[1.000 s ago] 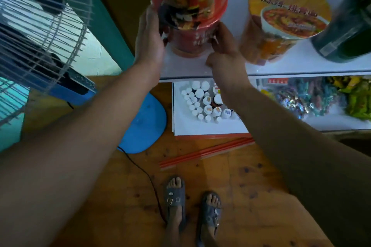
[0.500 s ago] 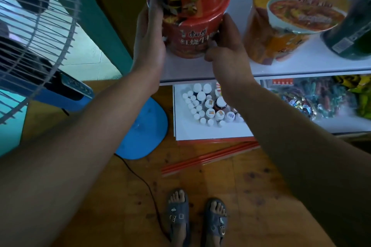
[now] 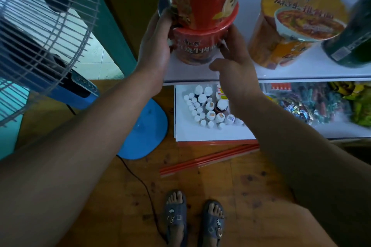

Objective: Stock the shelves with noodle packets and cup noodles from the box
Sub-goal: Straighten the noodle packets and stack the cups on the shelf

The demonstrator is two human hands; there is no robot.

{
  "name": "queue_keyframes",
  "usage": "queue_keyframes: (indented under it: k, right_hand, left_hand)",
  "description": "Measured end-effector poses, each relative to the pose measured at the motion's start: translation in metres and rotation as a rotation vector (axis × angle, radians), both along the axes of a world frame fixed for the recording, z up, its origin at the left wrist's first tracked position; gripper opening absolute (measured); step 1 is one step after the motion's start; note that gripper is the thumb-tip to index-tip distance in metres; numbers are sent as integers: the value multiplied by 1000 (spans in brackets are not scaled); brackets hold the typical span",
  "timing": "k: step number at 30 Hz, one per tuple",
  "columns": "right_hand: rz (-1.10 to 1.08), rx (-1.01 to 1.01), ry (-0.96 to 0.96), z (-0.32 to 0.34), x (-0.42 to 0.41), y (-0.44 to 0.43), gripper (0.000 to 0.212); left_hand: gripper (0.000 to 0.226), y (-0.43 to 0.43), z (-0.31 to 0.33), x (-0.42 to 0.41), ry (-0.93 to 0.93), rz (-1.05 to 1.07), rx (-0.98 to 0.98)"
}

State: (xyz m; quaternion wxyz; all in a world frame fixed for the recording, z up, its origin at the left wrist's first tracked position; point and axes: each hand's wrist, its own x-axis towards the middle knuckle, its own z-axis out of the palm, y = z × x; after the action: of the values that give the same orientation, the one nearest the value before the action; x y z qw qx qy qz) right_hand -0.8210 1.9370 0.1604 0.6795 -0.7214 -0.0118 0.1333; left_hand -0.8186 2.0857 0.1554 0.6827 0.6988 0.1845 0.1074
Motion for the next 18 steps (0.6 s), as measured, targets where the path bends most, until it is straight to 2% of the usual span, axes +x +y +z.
queue_keyframes:
  k: [6,9,12,15,18]
  right_hand:
    - [24,6,-5,-9,-8,-9,89]
    - [54,6,-26,0,4,-9,79]
    - [-42,-44,-118,15,4,-8,71]
    - [-100,-47,-273,28,1,-8,80]
    - [18,-114,-347,34,15,-7,87]
  left_hand:
    - [49,-2,1,-10,11,-21,-6]
    - [44,-4,5,-6,-35,-27,24]
    - [45,-5,3,-3,-81,-21,64]
    - [51,-7,3,-5,-96,63,102]
    - [57,-9,5,-8,-227,108,230]
